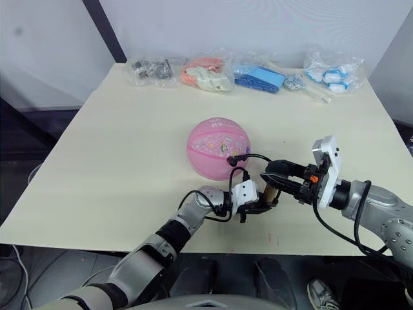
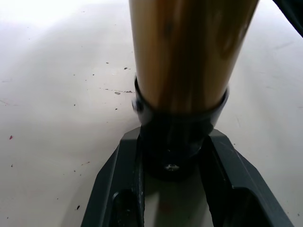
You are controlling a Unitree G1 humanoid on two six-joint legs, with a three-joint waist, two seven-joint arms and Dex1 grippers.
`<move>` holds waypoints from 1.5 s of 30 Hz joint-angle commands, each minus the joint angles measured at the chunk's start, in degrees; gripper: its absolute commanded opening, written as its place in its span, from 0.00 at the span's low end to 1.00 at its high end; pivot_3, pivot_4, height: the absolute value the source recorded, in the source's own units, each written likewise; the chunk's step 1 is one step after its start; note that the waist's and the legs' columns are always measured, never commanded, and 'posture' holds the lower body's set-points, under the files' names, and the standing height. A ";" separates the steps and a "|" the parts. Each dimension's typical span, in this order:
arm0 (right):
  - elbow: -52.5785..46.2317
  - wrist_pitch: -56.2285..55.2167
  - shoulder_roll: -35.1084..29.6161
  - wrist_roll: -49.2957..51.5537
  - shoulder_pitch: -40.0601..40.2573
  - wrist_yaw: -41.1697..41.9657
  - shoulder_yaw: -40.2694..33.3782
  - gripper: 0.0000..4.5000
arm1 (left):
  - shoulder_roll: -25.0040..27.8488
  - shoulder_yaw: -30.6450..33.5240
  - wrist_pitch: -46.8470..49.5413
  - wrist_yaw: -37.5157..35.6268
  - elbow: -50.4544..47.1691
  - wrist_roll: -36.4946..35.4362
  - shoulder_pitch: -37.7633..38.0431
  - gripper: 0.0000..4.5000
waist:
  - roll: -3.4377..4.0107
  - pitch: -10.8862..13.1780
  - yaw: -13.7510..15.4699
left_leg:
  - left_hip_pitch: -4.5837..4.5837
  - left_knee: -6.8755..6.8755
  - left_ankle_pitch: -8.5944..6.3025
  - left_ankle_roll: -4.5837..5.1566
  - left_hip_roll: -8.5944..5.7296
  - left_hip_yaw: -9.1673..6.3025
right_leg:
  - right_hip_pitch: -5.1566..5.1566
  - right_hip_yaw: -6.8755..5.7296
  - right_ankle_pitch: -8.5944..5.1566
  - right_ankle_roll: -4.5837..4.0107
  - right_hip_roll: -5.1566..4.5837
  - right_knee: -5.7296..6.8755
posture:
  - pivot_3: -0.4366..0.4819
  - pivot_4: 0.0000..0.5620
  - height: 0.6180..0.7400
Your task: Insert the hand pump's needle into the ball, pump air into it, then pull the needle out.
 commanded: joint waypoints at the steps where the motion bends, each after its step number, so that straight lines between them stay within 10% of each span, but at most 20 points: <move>1: 0.05 -0.22 0.38 -3.31 0.77 1.25 1.41 0.51 | 1.63 -2.33 2.71 -1.08 4.46 3.20 2.46 0.24 | 0.02 -0.01 0.00 | 0.00 0.00 0.00 0.00 0.00 0.00 | 0.00 0.00 0.00 0.00 0.00 0.00 | 0.48 0.27 1.00; 45: 8.60 -0.12 -20.41 0.16 -23.84 12.21 -18.79 0.51 | 1.34 -2.65 2.32 -1.65 5.06 3.28 2.50 0.24 | 0.45 0.41 0.01 | -0.15 0.03 0.00 0.00 -0.01 0.04 | -0.12 0.02 0.01 0.00 -0.08 -0.01 | 0.48 0.27 1.00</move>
